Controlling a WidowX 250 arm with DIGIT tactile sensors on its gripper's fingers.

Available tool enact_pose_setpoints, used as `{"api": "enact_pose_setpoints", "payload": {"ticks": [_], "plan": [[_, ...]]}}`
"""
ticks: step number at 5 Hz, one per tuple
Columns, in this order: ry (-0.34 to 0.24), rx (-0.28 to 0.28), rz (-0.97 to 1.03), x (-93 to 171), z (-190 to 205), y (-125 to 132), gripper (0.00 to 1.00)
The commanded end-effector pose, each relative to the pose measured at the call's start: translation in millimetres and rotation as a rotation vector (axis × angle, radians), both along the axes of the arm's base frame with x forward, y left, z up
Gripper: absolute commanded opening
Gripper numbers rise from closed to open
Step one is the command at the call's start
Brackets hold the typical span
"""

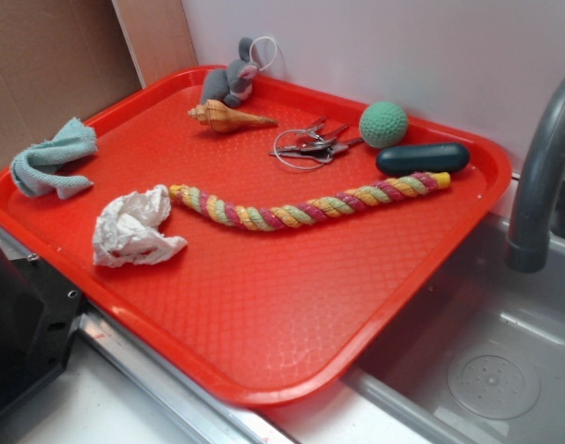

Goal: Grab the blue cloth.

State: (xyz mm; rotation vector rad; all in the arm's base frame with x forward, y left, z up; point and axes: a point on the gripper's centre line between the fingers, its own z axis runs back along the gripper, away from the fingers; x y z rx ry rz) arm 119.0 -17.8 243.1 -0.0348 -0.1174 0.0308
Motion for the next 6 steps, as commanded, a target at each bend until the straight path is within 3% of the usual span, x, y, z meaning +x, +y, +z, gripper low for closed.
{"api": "enact_pose_setpoints", "payload": {"ticks": [1, 2, 3, 4, 6], "plan": [[0.0, 0.0, 0.0, 0, 0, 0, 1.0], [0.062, 0.069, 0.172, 21, -50, 50, 1.0], [0.052, 0.1, 0.424, 32, -98, 106, 1.0], [-0.008, 0.079, 0.676, 24, -136, 149, 1.0], [-0.008, 0.079, 0.676, 24, -136, 149, 1.0]]}}
